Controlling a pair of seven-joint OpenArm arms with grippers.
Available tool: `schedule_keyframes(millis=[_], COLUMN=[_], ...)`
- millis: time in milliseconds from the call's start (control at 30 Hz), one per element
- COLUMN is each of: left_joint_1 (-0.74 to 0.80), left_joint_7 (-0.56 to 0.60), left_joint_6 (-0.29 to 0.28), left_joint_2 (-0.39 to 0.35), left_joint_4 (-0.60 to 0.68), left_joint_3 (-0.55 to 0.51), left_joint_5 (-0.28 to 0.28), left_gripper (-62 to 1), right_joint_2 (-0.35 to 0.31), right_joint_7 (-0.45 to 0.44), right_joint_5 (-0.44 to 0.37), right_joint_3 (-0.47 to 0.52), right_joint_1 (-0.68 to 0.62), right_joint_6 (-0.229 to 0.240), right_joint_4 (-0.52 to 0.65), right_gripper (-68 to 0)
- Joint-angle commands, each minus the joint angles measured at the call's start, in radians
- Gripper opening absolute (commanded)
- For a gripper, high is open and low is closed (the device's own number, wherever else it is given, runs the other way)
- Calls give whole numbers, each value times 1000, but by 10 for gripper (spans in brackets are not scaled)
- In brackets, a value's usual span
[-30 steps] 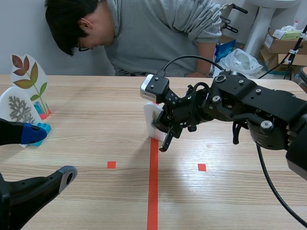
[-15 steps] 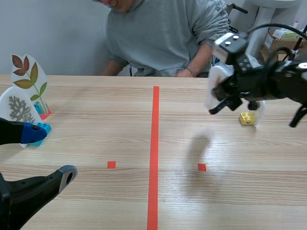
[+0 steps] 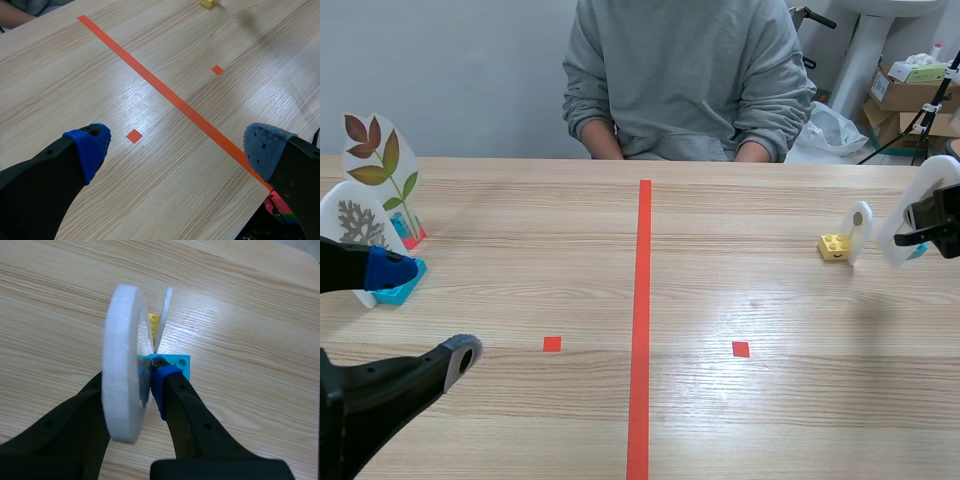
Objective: Do the leaf sorting experiment
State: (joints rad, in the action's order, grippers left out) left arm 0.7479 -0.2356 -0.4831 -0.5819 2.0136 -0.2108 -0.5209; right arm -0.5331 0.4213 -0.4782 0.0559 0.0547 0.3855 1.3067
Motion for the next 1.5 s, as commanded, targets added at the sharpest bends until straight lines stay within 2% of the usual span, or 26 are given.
schedule_keyframes(millis=[0,267,433,667,800,1033,1267,1333,1467], left_joint_1=[-3,-3,-3,-3,-3,-3,-3,-3,-3], left_joint_7=[10,10,9,6,6,6,6,6,6], left_joint_6=[-2,-2,-2,-2,-2,-2,-2,-2,-2], left_joint_2=[8,8,8,8,8,8,8,8,8], left_joint_4=[3,3,3,3,3,3,3,3,3], left_joint_3=[-4,-4,-4,-4,-4,-4,-4,-4,-4], left_joint_5=[-7,-8,-8,-8,-8,-8,-8,-8,-8], left_gripper=[-41,-41,-41,-41,-41,-41,-41,-41,-41], right_joint_2=[-9,8,33,54,57,57,57,57,57], right_joint_7=[-40,-121,-109,-80,-57,-42,-42,-42,-41], right_joint_5=[-12,-33,-45,-50,-50,-48,-45,-42,-43], right_joint_3=[-9,-9,-10,-9,-9,-9,-9,-9,-9], right_joint_1=[24,37,70,76,74,73,73,73,73], right_joint_6=[-4,2,7,3,-1,-1,0,4,4], right_joint_4=[-36,-158,-219,-222,-222,-222,-221,-221,-221], right_gripper=[-658,-660,-660,-660,-622,-611,-417,-321,-41])
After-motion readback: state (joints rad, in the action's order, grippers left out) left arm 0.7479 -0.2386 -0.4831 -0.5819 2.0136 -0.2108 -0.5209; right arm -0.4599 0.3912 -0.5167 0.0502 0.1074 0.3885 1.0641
